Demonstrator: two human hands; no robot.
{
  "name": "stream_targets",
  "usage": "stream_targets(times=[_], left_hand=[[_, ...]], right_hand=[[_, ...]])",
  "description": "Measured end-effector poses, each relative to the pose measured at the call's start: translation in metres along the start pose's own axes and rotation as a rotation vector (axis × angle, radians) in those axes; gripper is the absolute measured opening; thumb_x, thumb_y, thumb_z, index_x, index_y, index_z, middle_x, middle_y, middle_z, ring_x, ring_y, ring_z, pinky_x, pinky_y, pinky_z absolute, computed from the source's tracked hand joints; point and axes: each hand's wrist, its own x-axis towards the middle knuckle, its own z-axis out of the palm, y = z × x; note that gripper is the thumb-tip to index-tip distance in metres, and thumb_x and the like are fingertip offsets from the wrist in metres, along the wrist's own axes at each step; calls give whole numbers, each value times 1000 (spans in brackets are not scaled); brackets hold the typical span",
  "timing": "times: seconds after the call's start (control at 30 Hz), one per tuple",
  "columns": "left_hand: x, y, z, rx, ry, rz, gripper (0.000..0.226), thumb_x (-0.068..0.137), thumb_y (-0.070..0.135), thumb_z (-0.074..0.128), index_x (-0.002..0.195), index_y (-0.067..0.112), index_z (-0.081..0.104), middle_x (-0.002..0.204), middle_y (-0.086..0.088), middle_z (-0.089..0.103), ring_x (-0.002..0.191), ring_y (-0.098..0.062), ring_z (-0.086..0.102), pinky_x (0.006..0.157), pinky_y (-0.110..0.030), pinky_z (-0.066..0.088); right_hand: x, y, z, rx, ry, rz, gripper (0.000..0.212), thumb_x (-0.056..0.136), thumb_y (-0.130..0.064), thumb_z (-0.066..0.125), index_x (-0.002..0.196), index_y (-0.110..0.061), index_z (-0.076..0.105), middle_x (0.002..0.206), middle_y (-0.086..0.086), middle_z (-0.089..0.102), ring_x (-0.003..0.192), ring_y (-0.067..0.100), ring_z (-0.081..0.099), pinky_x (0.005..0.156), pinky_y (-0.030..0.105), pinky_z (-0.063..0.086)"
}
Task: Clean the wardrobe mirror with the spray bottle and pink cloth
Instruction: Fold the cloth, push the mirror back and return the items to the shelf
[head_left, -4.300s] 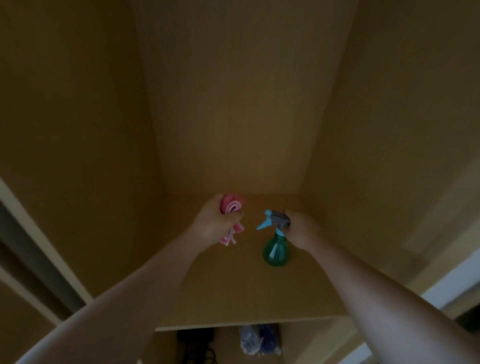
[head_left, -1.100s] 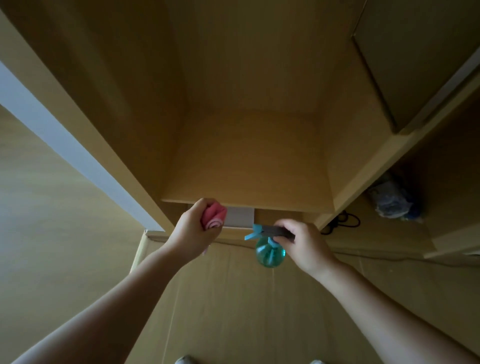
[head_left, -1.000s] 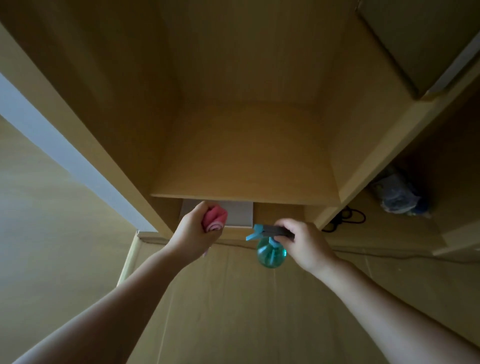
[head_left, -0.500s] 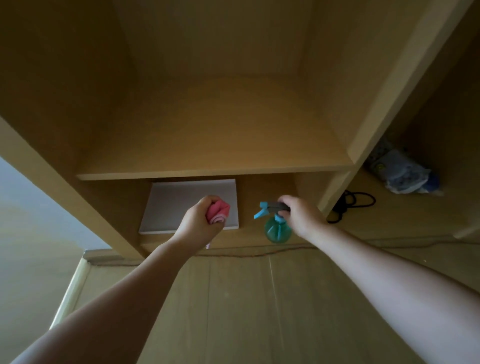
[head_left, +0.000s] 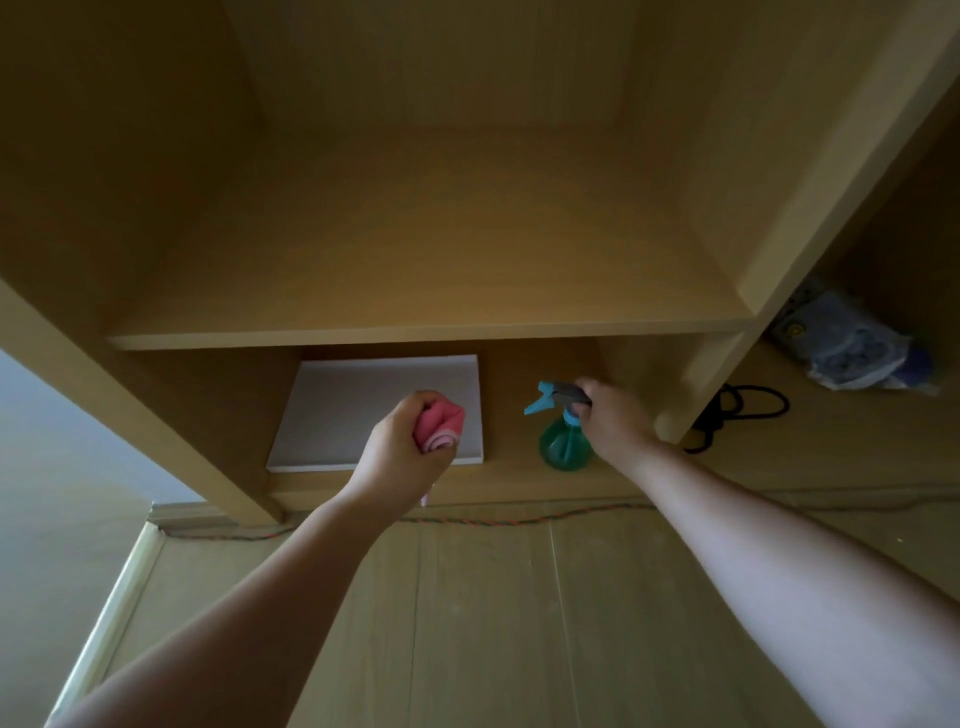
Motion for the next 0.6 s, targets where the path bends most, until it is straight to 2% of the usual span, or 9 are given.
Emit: stream_targets(times=[0.07, 0.17, 0.23, 0.3, 0.37, 0.43, 0.5, 0.6], left_hand=[[1, -1, 0, -3, -5, 2, 42, 76, 10, 63, 91, 48, 55, 81, 1, 64, 45, -20, 62, 33, -31, 48], [1, -4, 0, -6, -12, -1, 43, 77, 10, 64, 90, 49, 55, 82, 0, 63, 44, -21, 62, 32, -29, 46], [2, -6, 1, -6, -16, 6, 43, 77, 9, 64, 91, 49, 55, 83, 0, 64, 45, -22, 63, 33, -30, 47], [3, -6, 1, 5, -19, 12, 44, 77, 9, 65, 90, 50, 54, 84, 1, 64, 49, -21, 63, 35, -32, 50], [4, -6, 2, -3, -19, 9, 45, 78, 9, 65, 91, 50, 54, 84, 0, 63, 48, -21, 63, 35, -32, 50], [4, -6, 2, -6, -18, 6, 43, 79, 8, 64, 92, 47, 53, 84, -2, 63, 45, -22, 63, 34, -31, 49], [3, -6, 2, -3, -20, 6, 42, 78, 8, 64, 91, 47, 53, 84, -2, 64, 45, -21, 63, 35, -32, 49], [1, -7, -1, -20, -16, 0, 43, 78, 7, 64, 89, 48, 54, 81, -2, 64, 41, -21, 62, 33, -29, 47]], right_hand=[[2, 0, -1, -17, 10, 12, 30, 100, -20, 44, 129, -21, 54, 98, 4, 64, 80, 19, 60, 56, 29, 42], [-2, 2, 0, -90, 0, 13, 47, 102, -23, 41, 148, -17, 33, 134, 11, 54, 112, 27, 57, 80, 32, 49], [-12, 5, 2, -137, 23, -62, 53, 101, -20, 43, 151, -13, 26, 153, 9, 34, 136, 28, 39, 104, 34, 39], [-25, 8, 4, -148, 91, -208, 53, 100, -15, 44, 151, -11, 29, 157, 6, 28, 145, 27, 24, 117, 36, 26], [-37, 15, 7, -233, 74, -345, 49, 99, -14, 44, 148, -11, 36, 155, 4, 33, 145, 25, 25, 118, 40, 24], [-45, 20, 16, -387, -74, -405, 48, 101, -18, 37, 149, -15, 34, 157, 1, 30, 146, 21, 23, 118, 39, 23], [-47, 25, 26, -500, -231, -364, 50, 103, -20, 31, 152, -16, 25, 161, 0, 19, 149, 20, 13, 119, 38, 21], [-41, 24, 37, -567, -329, -261, 56, 102, -20, 35, 154, -17, 14, 163, -2, 5, 150, 22, 4, 118, 39, 19]])
